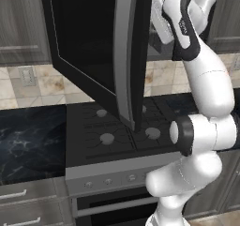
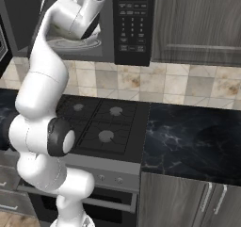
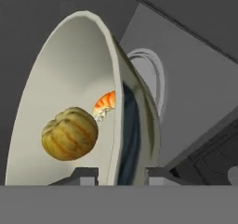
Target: The microwave is finished heating the shrimp and squash. Take the bowl containing the food and place it on the dining counter.
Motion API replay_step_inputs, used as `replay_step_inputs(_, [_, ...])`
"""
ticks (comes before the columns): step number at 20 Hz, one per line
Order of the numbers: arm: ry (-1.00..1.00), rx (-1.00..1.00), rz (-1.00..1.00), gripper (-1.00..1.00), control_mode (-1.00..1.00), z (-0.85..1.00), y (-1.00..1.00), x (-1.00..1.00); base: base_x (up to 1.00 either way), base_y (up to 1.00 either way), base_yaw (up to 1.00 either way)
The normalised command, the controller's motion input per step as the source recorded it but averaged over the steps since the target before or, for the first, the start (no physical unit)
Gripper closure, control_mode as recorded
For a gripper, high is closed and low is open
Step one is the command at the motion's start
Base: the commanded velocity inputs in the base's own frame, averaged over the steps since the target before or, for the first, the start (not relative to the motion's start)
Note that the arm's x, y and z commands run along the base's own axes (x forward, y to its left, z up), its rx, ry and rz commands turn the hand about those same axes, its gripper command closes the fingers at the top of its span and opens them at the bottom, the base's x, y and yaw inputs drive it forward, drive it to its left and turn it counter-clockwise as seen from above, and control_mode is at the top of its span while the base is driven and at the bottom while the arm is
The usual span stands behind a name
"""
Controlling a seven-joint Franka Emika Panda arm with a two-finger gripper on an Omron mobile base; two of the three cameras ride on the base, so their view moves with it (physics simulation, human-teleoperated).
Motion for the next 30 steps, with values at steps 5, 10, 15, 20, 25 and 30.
replay_step_inputs(5, [-0.1, 0.07, 0.01, 1.0, -1.0, 0.0, -0.8, -1.0, 0.0, 0.0, 0.0])
replay_step_inputs(10, [-0.08, 0.0, 0.06, 1.0, -1.0, 0.0, -0.64, -1.0, 0.0, 0.0, 0.0])
replay_step_inputs(15, [-0.01, -0.09, 0.13, 1.0, -1.0, -0.21, -0.25, -1.0, 0.0, 0.0, 0.0])
replay_step_inputs(20, [0.0, -0.13, 0.17, 1.0, -1.0, -0.54, -0.06, -1.0, 0.0, 0.0, 0.0])
replay_step_inputs(25, [0.02, -0.09, 0.15, 1.0, -1.0, -0.7, -0.17, -1.0, 0.0, 0.0, 0.0])
replay_step_inputs(30, [0.0, -0.02, 0.01, 1.0, -1.0, -0.28, -0.12, -0.38, 0.0, 0.0, 0.0])
